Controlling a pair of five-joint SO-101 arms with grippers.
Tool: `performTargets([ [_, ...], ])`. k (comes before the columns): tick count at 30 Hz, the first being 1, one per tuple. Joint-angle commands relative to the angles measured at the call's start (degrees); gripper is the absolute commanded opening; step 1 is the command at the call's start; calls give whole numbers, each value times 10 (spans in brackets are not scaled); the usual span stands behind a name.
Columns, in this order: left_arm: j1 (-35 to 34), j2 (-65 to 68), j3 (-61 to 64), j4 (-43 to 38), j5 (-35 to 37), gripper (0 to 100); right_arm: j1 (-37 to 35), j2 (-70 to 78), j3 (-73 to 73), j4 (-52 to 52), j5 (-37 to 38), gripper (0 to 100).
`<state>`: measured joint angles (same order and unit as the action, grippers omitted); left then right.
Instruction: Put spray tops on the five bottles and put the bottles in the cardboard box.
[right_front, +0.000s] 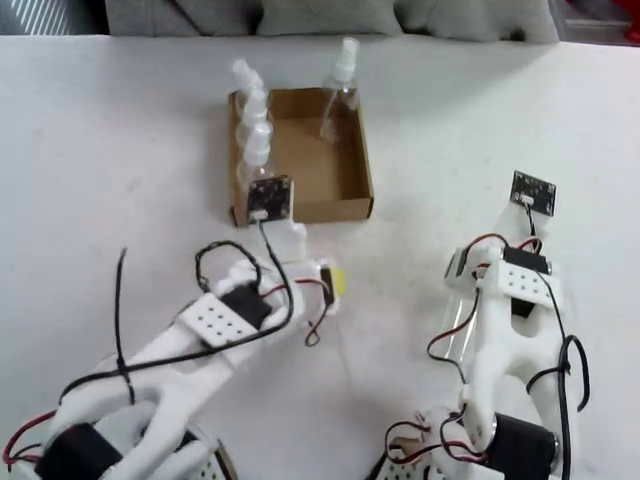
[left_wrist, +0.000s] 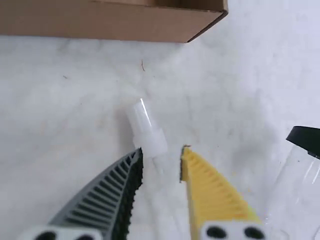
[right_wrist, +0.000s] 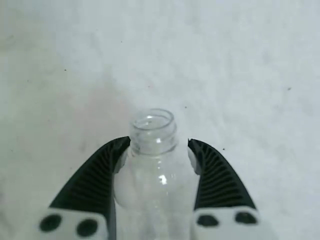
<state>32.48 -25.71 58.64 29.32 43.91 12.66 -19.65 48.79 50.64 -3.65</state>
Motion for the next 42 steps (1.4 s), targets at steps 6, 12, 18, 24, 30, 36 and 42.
performTargets([
  [6,6,138,-135,48,10,207,1,-18,-1,-15,8,15],
  [12,2,229,-188,72,10,207,1,-18,-1,-15,8,15],
  [18,-7,287,-224,76,11,207,1,-18,0,-15,8,15],
  [24,-7,342,-252,74,35,207,1,-18,0,-15,8,15],
  [30,-6,363,-267,76,34,181,1,-18,0,-15,8,15],
  [36,-7,362,-265,77,20,46,1,-18,0,-15,8,15],
  [42,-4,305,-258,127,-10,22,1,-21,0,-15,8,15],
])
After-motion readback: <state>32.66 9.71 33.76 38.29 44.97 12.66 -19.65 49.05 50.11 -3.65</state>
